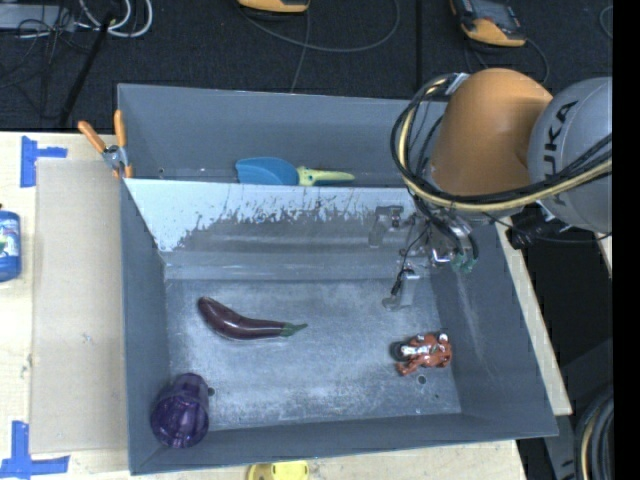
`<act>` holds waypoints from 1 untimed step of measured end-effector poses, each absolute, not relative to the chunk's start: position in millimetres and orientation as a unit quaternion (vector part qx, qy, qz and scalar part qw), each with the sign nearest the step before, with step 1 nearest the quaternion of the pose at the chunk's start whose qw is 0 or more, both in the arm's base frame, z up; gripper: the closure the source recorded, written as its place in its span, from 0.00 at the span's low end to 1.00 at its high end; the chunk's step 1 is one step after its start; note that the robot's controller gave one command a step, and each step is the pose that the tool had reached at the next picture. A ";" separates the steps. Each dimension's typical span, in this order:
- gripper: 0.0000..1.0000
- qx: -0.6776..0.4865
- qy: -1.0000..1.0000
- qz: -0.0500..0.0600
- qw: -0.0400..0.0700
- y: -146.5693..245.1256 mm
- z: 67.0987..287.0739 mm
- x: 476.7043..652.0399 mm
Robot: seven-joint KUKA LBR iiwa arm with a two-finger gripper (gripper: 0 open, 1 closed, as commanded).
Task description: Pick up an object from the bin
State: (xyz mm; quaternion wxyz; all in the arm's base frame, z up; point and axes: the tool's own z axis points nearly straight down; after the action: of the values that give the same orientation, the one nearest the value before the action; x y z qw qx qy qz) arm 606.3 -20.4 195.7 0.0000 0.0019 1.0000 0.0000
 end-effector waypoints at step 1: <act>0.00 -0.006 1.000 0.000 0.004 -5.1 146.2 613.6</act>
Offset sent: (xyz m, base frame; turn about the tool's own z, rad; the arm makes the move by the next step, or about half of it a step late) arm 0.0072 0.0992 0.0040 -0.1290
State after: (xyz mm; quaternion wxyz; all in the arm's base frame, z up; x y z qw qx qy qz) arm 613.6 -5.1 146.2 0.0039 -0.0057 1.0000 -0.0002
